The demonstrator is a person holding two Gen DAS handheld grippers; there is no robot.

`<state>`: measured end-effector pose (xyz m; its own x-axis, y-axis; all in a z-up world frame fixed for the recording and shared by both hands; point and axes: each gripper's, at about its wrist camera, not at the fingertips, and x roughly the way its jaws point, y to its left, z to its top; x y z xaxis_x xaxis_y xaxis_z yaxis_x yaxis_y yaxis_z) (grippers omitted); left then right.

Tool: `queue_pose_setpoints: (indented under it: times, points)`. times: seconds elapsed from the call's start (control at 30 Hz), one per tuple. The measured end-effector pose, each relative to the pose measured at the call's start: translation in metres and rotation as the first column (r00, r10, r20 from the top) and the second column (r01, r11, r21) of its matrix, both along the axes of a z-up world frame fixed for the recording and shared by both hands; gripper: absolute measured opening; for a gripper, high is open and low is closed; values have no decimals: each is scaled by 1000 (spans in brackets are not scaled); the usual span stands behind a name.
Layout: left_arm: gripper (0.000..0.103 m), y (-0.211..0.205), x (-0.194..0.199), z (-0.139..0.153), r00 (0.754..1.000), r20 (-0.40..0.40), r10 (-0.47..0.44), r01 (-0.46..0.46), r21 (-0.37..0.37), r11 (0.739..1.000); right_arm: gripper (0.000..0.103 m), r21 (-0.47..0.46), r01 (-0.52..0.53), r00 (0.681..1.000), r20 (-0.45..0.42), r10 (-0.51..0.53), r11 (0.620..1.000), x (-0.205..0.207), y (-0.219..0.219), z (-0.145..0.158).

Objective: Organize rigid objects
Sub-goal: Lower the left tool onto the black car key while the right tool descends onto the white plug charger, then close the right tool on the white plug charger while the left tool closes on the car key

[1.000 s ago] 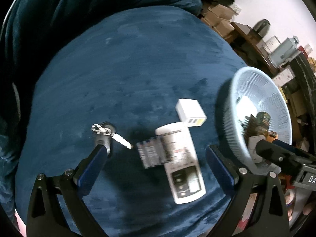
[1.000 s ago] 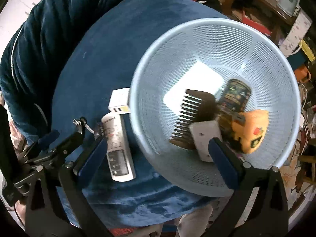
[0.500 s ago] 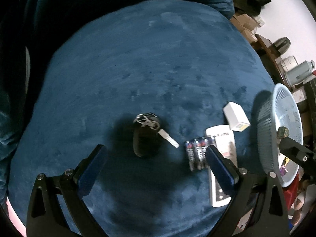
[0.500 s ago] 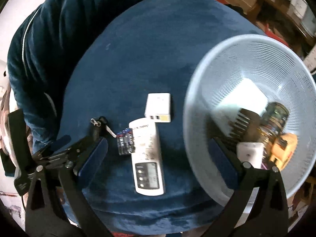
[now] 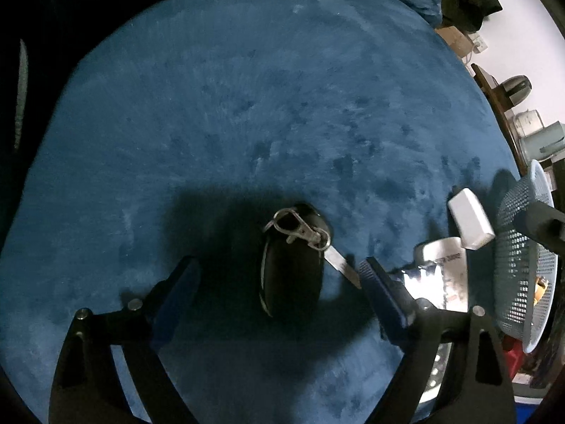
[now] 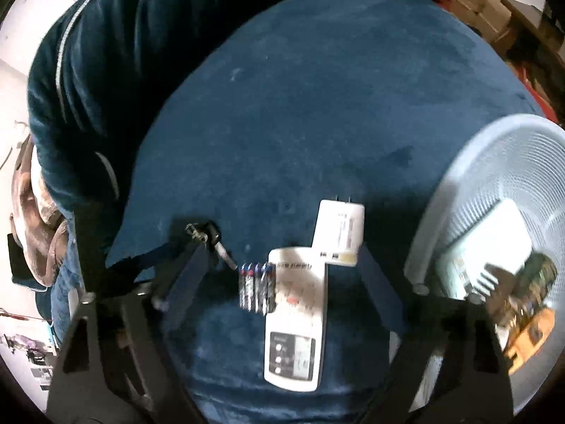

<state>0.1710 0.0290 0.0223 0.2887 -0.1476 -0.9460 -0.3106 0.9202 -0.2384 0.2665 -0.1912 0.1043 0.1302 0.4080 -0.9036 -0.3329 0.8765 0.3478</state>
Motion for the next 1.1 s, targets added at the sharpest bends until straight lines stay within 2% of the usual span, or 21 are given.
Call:
queue_pose_setpoints:
  times: [0.1,0.13,0.17,0.3,0.4,0.47,0.57,0.77,0.97,1.03,1.07,1.1]
  points:
    - [93,0,0,-7,1000,10,-1,1,1,1000,68,-57,-6,1000,-22,5,998,8,6,-13]
    - [96,-1,0,-8,1000,17,-4,4,-5,1000,68,-75,-5,1000,-26,3,997,9,8,-16]
    - [100,-2,1,-9,1000,22,-7,7,-15,1000,67,-98,-7,1000,-22,5,995,11,11,-19]
    - [100,-1,-3,-11,999,28,-20,20,-6,1000,67,-196,-13,1000,8,15,980,11,25,-24]
    - [102,0,-4,-10,999,43,-20,21,-9,1000,67,-333,-14,998,49,32,943,5,41,-33]
    - [102,0,-5,-10,999,46,-25,25,-4,1000,68,-430,-3,996,78,40,903,0,52,-41]
    - [102,-1,-5,-10,998,47,-29,30,-4,1000,69,-516,34,993,112,28,856,-7,64,-52]
    - [102,0,-7,-11,998,46,-39,39,-4,999,74,-608,71,988,152,28,790,-11,80,-68]
    - [102,0,-8,-10,998,48,-47,47,-9,999,77,-628,46,989,141,56,776,-10,79,-71]
    - [102,1,-9,-10,998,49,-43,44,-13,999,74,-623,24,990,125,70,782,-6,76,-69]
    - [102,1,-9,-10,998,49,-42,43,-14,999,66,-621,16,990,121,75,784,-6,76,-68]
    - [102,2,-10,-9,998,49,-43,43,-13,999,44,-618,0,989,115,91,786,-7,76,-66]
